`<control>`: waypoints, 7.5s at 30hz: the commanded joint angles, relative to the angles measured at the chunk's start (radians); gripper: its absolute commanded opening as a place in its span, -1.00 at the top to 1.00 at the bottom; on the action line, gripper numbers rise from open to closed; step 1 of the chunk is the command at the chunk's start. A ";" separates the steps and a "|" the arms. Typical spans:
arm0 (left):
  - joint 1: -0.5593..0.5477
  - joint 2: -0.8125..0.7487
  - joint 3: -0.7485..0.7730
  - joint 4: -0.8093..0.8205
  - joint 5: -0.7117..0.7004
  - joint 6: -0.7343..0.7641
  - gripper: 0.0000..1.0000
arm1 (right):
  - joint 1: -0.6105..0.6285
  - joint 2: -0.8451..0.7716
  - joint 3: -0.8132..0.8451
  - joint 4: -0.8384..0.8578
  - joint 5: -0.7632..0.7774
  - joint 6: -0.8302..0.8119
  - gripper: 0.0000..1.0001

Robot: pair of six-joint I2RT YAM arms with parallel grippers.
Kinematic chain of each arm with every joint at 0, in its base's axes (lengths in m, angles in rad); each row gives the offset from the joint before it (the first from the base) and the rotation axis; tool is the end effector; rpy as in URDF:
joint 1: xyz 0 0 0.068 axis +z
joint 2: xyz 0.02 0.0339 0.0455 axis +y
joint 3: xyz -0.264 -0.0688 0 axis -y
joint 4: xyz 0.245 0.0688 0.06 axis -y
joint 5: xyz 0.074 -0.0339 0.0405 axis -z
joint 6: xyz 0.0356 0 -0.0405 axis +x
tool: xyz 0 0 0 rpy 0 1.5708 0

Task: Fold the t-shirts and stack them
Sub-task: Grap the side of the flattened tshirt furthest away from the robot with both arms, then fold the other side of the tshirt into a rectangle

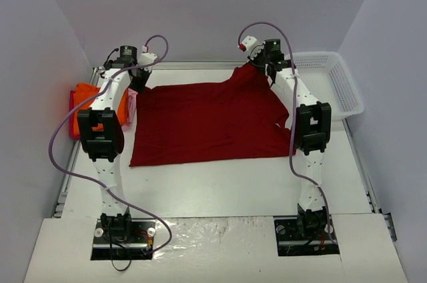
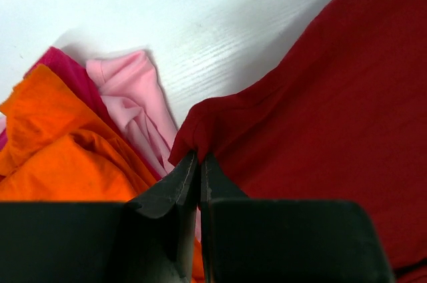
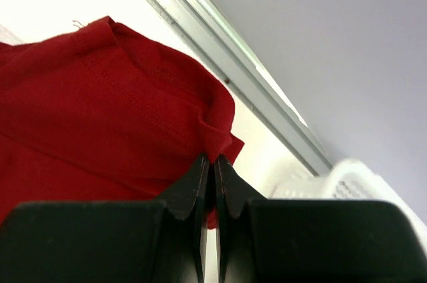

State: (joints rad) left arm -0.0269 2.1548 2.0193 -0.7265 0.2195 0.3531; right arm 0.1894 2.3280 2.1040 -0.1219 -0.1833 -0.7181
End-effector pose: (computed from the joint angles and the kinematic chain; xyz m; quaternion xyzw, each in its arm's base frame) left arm 0.4868 -0.0209 0.2775 0.2134 0.9083 -0.0453 0.3570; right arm 0.5449 0.1111 0.2725 -0.4045 0.7093 -0.0773 0.5721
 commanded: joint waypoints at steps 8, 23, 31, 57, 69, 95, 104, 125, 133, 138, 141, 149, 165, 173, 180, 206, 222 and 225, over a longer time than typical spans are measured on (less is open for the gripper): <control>-0.005 -0.182 -0.138 0.030 0.043 -0.014 0.95 | -0.036 -0.297 -0.234 -0.018 -0.018 0.055 1.00; -0.004 -0.322 -0.321 0.065 0.075 0.003 0.95 | -0.033 -0.458 -0.392 -0.140 -0.064 0.075 1.00; -0.004 -0.378 -0.435 0.081 0.087 0.026 0.95 | -0.033 -0.501 -0.456 -0.189 -0.064 0.082 1.00; -0.004 -0.438 -0.568 0.090 0.090 0.057 0.95 | -0.033 -0.587 -0.608 -0.329 -0.064 0.051 1.00; -0.007 -0.434 -0.623 0.102 0.104 0.064 0.95 | -0.033 -0.573 -0.685 -0.340 -0.094 0.063 1.00; -0.028 -0.357 -0.706 0.127 0.034 0.107 0.52 | -0.015 -0.325 -0.664 -0.469 -0.160 0.098 0.63; -0.034 -0.472 -0.683 0.044 0.018 0.121 0.47 | -0.013 -0.400 -0.636 -0.594 -0.202 0.052 0.51; -0.012 -0.644 -0.622 -0.053 0.052 0.093 0.47 | -0.025 -0.515 -0.575 -0.889 -0.291 -0.159 0.14; 0.010 -0.777 -0.617 0.036 0.004 0.032 0.48 | -0.071 -0.429 -0.421 -0.825 -0.327 -0.130 0.00; 0.012 -0.803 -0.637 0.044 -0.015 0.007 0.48 | -0.074 -0.247 -0.280 -0.811 -0.381 -0.109 -0.04; 0.015 -0.814 -0.653 0.048 -0.026 0.004 0.48 | -0.074 -0.141 -0.165 -0.815 -0.401 -0.095 -0.02; 0.022 -0.834 -0.679 0.050 -0.048 -0.002 0.48 | -0.073 0.027 -0.012 -0.835 -0.441 -0.099 -0.01; 0.073 -0.859 -0.705 0.058 -0.026 -0.005 0.48 | -0.074 -0.001 -0.119 -0.841 -0.467 -0.135 0.81; 0.074 -0.901 -0.737 0.078 -0.005 -0.008 0.48 | -0.073 -0.093 -0.190 -0.846 -0.469 -0.132 1.00; 0.076 -0.931 -0.752 0.090 0.003 -0.014 0.48 | -0.058 -0.203 -0.234 -0.846 -0.470 -0.130 1.00; 0.085 -0.963 -0.778 0.110 0.107 -0.026 0.41 | 0.005 -0.377 -0.460 -0.968 -0.509 -0.273 0.32; 0.081 -0.511 -0.582 0.064 0.336 0.026 0.08 | 0.002 -0.248 -0.383 -0.763 -0.433 -0.038 0.32; 0.081 -0.388 -0.554 0.067 0.357 0.023 0.08 | -0.001 -0.251 -0.423 -0.759 -0.432 -0.037 0.33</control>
State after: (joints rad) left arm 0.0536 1.7077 1.4166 -0.6384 0.5232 0.3550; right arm 0.1967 2.0762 1.7157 -0.8501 -0.6220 -0.7742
